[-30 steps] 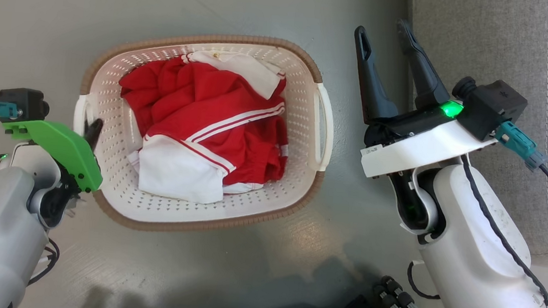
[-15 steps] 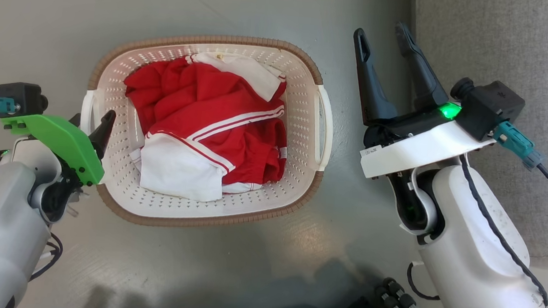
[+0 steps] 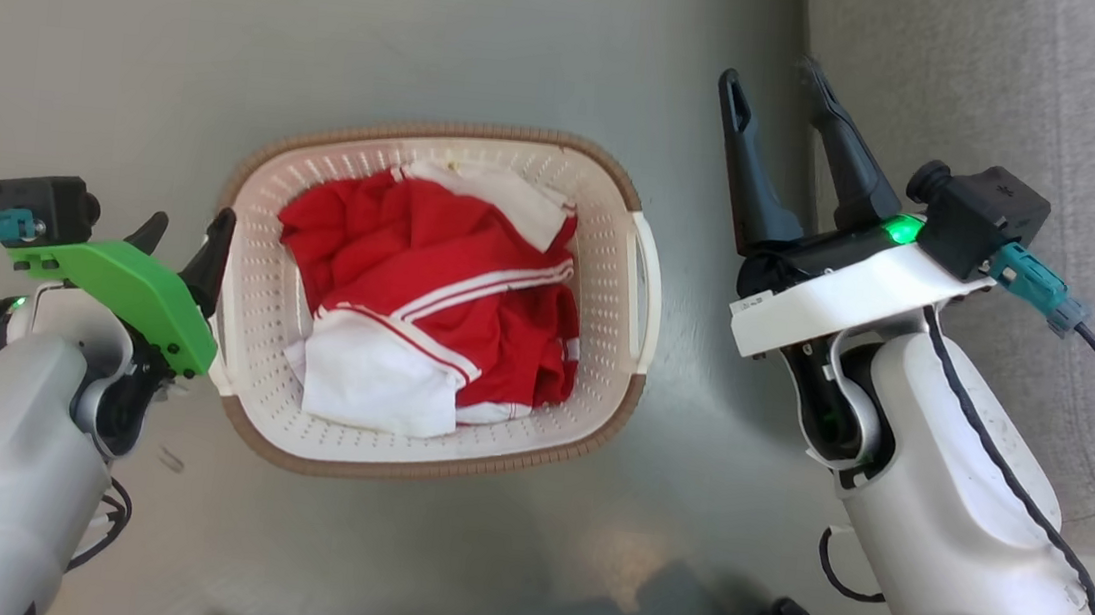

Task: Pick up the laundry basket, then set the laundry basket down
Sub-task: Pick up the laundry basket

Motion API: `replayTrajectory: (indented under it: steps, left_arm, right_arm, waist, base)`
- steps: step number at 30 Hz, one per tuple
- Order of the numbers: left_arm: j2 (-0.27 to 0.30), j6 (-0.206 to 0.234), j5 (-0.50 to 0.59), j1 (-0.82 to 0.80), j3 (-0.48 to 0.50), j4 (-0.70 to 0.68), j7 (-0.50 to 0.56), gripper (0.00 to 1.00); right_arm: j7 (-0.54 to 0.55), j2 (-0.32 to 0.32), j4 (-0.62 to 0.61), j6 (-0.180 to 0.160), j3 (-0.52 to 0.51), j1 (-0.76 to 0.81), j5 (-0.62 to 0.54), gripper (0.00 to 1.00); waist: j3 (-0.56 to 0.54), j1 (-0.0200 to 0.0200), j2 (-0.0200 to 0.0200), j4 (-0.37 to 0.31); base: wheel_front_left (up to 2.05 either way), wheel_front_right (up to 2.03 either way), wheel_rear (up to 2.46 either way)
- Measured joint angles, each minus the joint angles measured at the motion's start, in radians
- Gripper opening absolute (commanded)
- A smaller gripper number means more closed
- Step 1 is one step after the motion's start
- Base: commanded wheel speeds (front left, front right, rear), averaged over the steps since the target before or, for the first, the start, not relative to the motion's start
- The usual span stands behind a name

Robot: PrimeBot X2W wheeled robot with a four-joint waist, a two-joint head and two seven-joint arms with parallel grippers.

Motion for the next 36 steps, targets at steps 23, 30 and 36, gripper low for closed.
replayTrajectory:
  steps: [23,30,36]
  left_arm:
    - [0.049,0.000,0.090,0.156,-0.006,-0.155,-0.152,1.00]
    - [0.058,0.000,0.157,0.196,0.147,-0.254,-0.152,1.00]
    - [0.050,0.000,0.222,0.303,0.217,-0.312,-0.152,1.00]
  right_arm:
    - [0.000,0.002,0.093,0.035,-0.110,0.135,0.005,1.00]
    - [0.000,0.003,0.111,0.049,-0.150,0.189,-0.008,1.00]
    - [0.000,0.003,0.121,0.058,-0.167,0.244,-0.017,1.00]
  waist:
    - [-0.309,0.0000,0.0000,0.025]
    - [-0.409,0.0000,0.0000,0.038]
    - [-0.494,0.0000,0.0000,0.051]
  base:
    - [0.00,0.00,0.00]
    - [0.00,0.00,0.00]
    - [0.00,0.00,0.00]
